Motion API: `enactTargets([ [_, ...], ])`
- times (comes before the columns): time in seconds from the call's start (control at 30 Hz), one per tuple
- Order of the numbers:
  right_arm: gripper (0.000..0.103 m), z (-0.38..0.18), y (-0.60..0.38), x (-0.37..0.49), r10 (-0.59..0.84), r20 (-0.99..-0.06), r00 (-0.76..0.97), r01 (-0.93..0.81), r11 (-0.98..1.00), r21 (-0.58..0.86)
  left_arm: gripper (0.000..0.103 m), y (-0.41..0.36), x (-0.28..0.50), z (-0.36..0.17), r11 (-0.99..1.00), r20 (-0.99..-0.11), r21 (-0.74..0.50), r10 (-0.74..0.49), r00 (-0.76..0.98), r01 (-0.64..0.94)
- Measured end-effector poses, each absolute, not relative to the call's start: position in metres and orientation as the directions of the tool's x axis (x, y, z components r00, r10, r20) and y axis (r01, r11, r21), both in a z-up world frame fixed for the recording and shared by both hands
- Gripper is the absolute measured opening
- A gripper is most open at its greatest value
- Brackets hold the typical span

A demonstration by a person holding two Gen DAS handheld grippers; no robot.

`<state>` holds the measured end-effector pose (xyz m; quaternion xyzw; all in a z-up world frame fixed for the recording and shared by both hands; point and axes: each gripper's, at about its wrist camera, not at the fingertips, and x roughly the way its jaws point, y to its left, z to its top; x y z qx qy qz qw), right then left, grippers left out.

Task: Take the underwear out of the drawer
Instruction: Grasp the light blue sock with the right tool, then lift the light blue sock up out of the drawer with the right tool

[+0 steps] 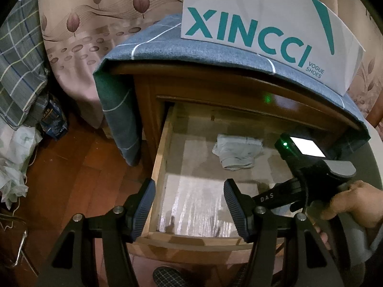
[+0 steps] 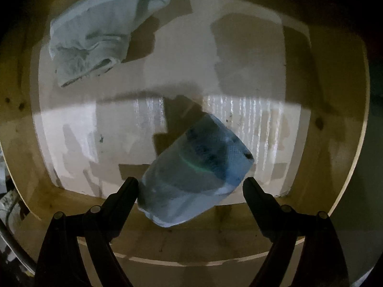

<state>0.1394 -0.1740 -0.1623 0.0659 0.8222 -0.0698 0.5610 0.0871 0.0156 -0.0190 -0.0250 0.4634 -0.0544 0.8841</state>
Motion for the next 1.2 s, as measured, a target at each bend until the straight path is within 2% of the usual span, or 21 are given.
enactTargets([
  [0.1,0.085,-0.168,-0.171,0.144,0.009,-0.926,-0.378,0.159,0.986,-0.055,0.061,0.016,0.087,-0.019,0.993,-0.817,-0.096,-0.120,0.564,0.072],
  [0.2,0.085,-0.171,-0.170,0.145,-0.079,-0.920,-0.383,0.076,0.990,-0.117,0.061,0.017,0.088,-0.020,0.993,-0.818,-0.099,-0.121,0.562,0.070],
  [0.37,0.077,-0.174,-0.173,0.146,-0.165,-0.911,-0.377,-0.032,0.986,-0.165,0.061,0.016,0.089,-0.020,0.993,-0.819,-0.099,-0.121,0.561,0.070],
  [0.47,0.068,-0.173,-0.176,0.145,-0.140,-0.917,-0.373,-0.035,0.990,-0.137,0.061,0.016,0.089,-0.021,0.993,-0.820,-0.097,-0.119,0.560,0.070],
  [0.53,0.050,-0.173,-0.179,0.145,-0.112,-0.919,-0.378,-0.023,0.993,-0.112,0.061,0.015,0.089,-0.021,0.993,-0.821,-0.095,-0.119,0.558,0.071],
  [0.57,0.048,-0.172,-0.181,0.144,-0.095,-0.921,-0.379,-0.009,0.995,-0.099,0.061,0.015,0.089,-0.022,0.993,-0.823,-0.094,-0.117,0.556,0.071],
  [0.83,0.041,-0.157,-0.185,0.121,-0.082,-0.954,-0.287,-0.023,0.997,-0.078,0.061,0.013,0.090,-0.024,0.994,-0.828,-0.081,-0.106,0.551,0.070],
  [0.97,0.041,-0.126,-0.186,0.107,-0.086,-0.986,-0.141,-0.042,0.996,-0.081,0.061,0.013,0.091,-0.025,0.995,-0.832,-0.078,-0.101,0.545,0.065],
  [1.13,0.041,-0.080,-0.194,0.077,0.044,-0.997,0.056,-0.028,0.999,0.043,0.061,0.011,0.091,-0.026,0.995,-0.836,-0.075,-0.099,0.540,0.066],
  [1.2,0.041,-0.069,-0.199,0.058,0.025,-0.994,0.107,-0.034,0.999,0.021,0.061,0.010,0.092,-0.027,0.995,-0.840,-0.071,-0.095,0.535,0.064],
])
